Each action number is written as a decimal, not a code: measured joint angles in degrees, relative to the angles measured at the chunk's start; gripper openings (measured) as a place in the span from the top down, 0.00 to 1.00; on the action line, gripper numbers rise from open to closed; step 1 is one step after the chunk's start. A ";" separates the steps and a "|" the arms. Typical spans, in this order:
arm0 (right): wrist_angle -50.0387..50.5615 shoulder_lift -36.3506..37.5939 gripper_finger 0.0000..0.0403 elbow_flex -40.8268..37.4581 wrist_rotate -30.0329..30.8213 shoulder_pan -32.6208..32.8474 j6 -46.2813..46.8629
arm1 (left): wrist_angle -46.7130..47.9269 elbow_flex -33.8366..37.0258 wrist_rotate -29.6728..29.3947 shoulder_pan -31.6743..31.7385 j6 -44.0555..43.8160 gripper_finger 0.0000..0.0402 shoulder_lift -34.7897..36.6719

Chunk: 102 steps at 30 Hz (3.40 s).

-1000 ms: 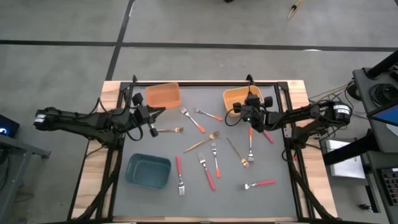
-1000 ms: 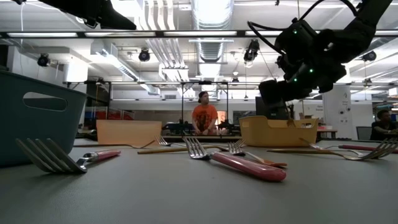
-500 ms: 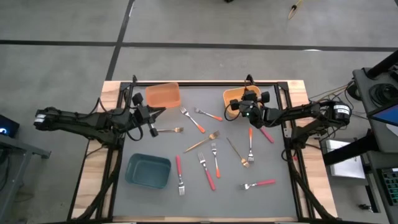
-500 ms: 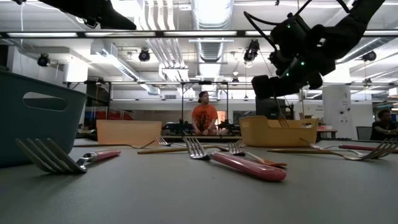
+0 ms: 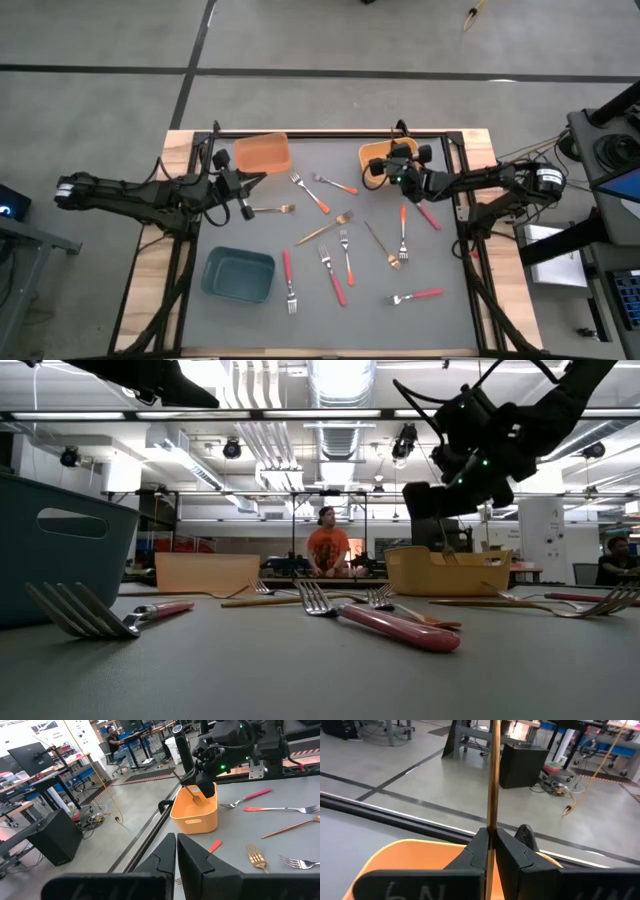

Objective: Sort silverware by color (type)
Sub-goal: Put the gold fork into the yellow bin

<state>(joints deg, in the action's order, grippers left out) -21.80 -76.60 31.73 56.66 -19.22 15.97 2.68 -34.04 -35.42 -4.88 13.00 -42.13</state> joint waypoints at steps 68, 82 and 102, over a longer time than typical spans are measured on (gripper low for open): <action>1.76 -11.17 0.97 2.27 0.38 -0.28 -16.21 | 0.13 0.00 -0.01 0.02 0.02 1.00 0.00; 1.81 -11.17 0.97 2.73 -0.10 -0.28 -25.06 | 0.13 0.00 0.00 0.02 0.02 1.00 0.00; 1.90 -11.23 0.97 2.67 -0.32 -0.28 -28.00 | 0.13 0.00 0.00 0.01 0.02 1.00 0.00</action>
<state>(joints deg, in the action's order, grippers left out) -19.90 -87.83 34.39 56.34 -19.51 -12.03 2.81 -34.04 -35.42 -4.88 13.02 -42.13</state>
